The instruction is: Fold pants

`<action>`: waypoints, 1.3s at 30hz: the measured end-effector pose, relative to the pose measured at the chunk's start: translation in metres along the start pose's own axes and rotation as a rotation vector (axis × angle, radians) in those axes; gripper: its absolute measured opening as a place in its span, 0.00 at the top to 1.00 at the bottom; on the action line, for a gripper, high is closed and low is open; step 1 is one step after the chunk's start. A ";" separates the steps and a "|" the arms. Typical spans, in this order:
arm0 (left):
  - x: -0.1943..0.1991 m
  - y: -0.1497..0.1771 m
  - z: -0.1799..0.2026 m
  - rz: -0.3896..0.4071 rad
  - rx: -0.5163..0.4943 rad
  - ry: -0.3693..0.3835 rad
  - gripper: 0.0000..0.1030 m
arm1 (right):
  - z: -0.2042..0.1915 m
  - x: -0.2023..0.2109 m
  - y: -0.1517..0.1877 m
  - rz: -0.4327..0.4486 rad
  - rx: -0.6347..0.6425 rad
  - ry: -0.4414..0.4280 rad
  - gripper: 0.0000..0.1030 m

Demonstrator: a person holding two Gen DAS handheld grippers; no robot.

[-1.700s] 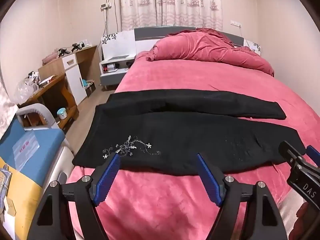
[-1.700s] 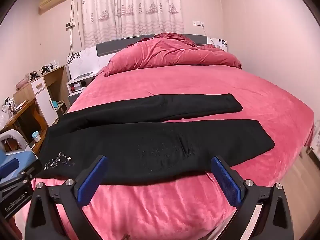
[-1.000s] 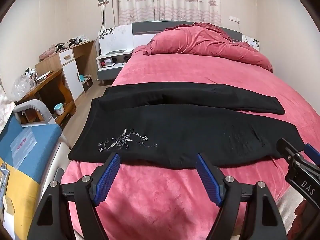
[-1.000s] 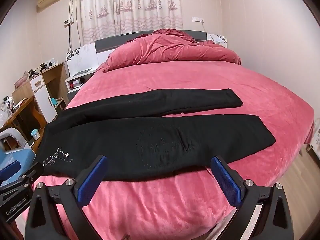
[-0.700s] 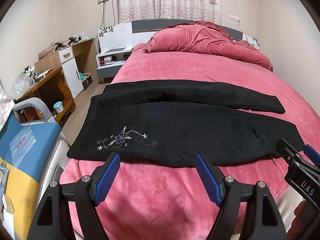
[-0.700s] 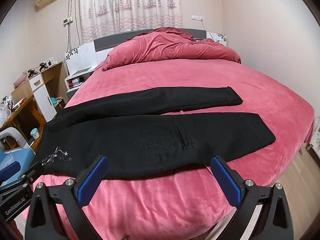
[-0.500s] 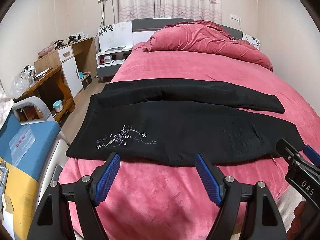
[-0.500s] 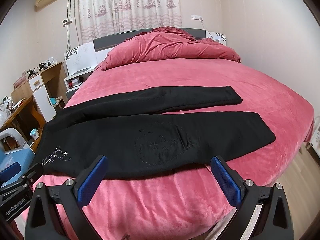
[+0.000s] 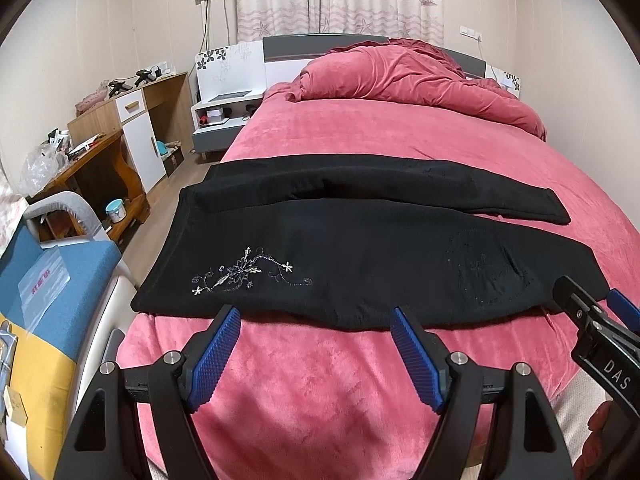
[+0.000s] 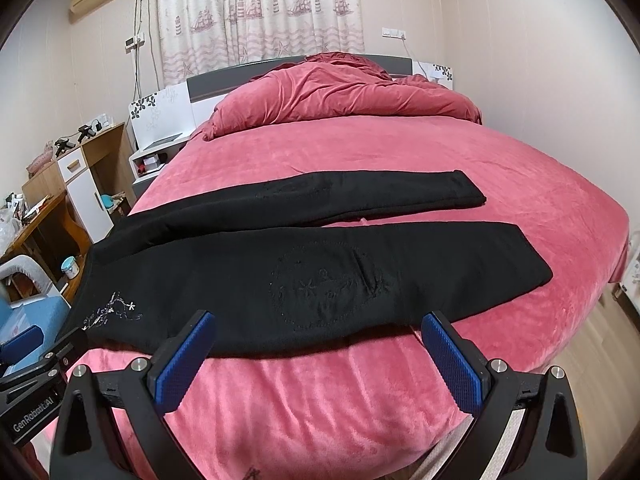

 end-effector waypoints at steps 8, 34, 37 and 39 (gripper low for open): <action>-0.002 0.001 0.001 -0.011 -0.001 0.003 0.23 | 0.000 -0.001 0.000 -0.008 -0.001 -0.003 0.00; -0.010 0.005 0.003 -0.045 0.000 0.010 0.23 | 0.002 -0.004 0.003 -0.025 -0.004 0.000 0.00; -0.012 0.006 0.003 -0.052 0.001 0.009 0.23 | 0.001 -0.006 0.003 -0.029 -0.005 0.001 0.00; -0.013 0.006 0.003 -0.055 0.001 0.009 0.23 | 0.001 -0.007 0.003 -0.031 -0.005 0.000 0.00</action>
Point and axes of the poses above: each gripper's, at about its wrist camera, not at the fingertips, and x roughly against the way its jaws point, z to its right, y to its underside, the point moved 1 cm from there along -x, roughly the way its jaws point, and after that the axes turned 11 degrees about -x, right-handed, at the moved point
